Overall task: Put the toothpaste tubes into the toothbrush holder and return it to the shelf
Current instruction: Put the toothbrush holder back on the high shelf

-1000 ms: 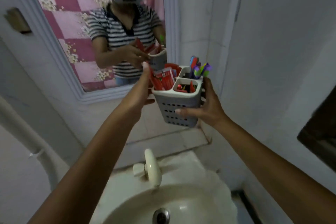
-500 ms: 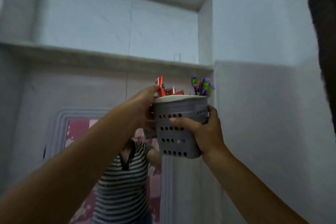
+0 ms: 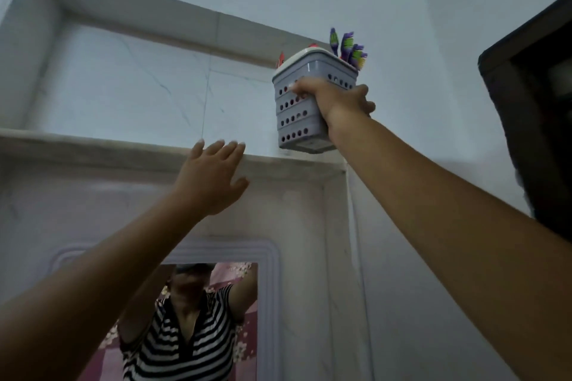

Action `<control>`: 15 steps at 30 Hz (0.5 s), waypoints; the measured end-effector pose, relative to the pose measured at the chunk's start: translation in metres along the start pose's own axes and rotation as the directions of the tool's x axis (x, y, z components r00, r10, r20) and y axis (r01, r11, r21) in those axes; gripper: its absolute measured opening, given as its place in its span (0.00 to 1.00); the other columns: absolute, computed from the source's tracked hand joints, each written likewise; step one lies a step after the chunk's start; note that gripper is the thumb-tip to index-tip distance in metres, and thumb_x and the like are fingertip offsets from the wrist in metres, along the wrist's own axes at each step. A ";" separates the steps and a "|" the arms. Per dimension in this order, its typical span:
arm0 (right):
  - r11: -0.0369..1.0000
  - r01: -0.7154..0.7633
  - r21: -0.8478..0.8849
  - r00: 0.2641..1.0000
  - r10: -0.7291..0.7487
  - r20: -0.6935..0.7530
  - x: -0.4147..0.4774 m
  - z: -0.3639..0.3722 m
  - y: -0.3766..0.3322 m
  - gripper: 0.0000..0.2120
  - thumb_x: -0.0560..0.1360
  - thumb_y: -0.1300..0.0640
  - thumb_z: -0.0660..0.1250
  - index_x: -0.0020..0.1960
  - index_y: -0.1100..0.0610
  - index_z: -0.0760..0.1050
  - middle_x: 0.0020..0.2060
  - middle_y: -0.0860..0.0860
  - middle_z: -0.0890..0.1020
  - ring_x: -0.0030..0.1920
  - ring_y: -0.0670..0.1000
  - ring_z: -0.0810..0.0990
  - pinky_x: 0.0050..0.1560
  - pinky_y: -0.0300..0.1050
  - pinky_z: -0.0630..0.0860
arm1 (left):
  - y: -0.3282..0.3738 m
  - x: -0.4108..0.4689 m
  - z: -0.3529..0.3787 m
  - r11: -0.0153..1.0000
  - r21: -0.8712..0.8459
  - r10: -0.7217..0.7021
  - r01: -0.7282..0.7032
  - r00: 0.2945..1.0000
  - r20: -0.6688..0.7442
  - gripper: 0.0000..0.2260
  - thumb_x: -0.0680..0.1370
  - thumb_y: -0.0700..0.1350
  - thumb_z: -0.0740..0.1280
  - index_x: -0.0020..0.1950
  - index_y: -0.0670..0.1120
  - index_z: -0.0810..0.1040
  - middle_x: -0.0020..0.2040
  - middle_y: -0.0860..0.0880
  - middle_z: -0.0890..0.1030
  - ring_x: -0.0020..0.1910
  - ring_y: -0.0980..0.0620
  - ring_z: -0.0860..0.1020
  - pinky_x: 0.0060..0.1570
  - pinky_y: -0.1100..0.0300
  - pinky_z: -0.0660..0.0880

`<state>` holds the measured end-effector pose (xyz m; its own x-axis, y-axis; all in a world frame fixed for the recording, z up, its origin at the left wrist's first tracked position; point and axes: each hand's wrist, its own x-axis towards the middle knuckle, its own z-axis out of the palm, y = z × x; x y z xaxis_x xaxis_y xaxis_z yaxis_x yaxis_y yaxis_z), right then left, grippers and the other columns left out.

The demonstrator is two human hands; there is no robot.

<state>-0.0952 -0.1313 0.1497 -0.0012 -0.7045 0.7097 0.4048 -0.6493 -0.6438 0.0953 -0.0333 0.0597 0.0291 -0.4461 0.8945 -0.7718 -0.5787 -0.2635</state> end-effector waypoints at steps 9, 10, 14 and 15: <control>0.946 -0.062 -0.318 0.981 -0.002 -0.195 0.022 0.058 0.051 0.57 0.48 0.33 0.75 0.69 0.53 0.57 0.63 0.57 0.67 0.62 0.60 0.67 0.60 0.61 0.69 | 0.000 -0.003 0.002 0.997 -0.078 -0.005 0.002 0.999 -0.040 0.33 0.77 0.57 0.56 0.80 0.48 0.53 0.79 0.49 0.60 0.78 0.49 0.56 0.78 0.49 0.45; 0.933 -0.027 -0.359 0.975 -0.054 -0.213 0.023 0.062 0.056 0.58 0.50 0.32 0.75 0.70 0.55 0.55 0.64 0.57 0.66 0.63 0.59 0.66 0.60 0.61 0.67 | -0.002 -0.003 0.002 0.997 -0.077 0.002 -0.004 1.000 -0.030 0.34 0.75 0.58 0.54 0.80 0.49 0.52 0.79 0.50 0.59 0.78 0.49 0.55 0.78 0.50 0.44; 0.879 0.130 -0.459 0.943 -0.253 -0.218 0.029 0.074 0.071 0.58 0.57 0.33 0.74 0.74 0.59 0.51 0.72 0.56 0.61 0.70 0.59 0.60 0.65 0.60 0.63 | -0.005 -0.003 0.004 0.995 -0.095 0.010 -0.012 1.000 -0.019 0.33 0.77 0.57 0.56 0.80 0.50 0.51 0.80 0.51 0.57 0.79 0.50 0.53 0.78 0.51 0.43; 0.867 0.146 -0.476 0.943 -0.268 -0.199 0.030 0.075 0.074 0.58 0.58 0.33 0.74 0.74 0.60 0.49 0.74 0.57 0.58 0.71 0.59 0.58 0.66 0.61 0.61 | -0.005 -0.003 0.004 0.995 -0.095 0.010 -0.012 1.000 -0.019 0.33 0.77 0.57 0.55 0.80 0.50 0.51 0.80 0.51 0.57 0.79 0.50 0.53 0.78 0.51 0.42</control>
<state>0.0035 -0.1793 0.1452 -0.2912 -0.5470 0.7849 -0.0842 -0.8026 -0.5905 0.1012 -0.0320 0.0567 0.0089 -0.4386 0.8986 -0.8290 -0.5058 -0.2387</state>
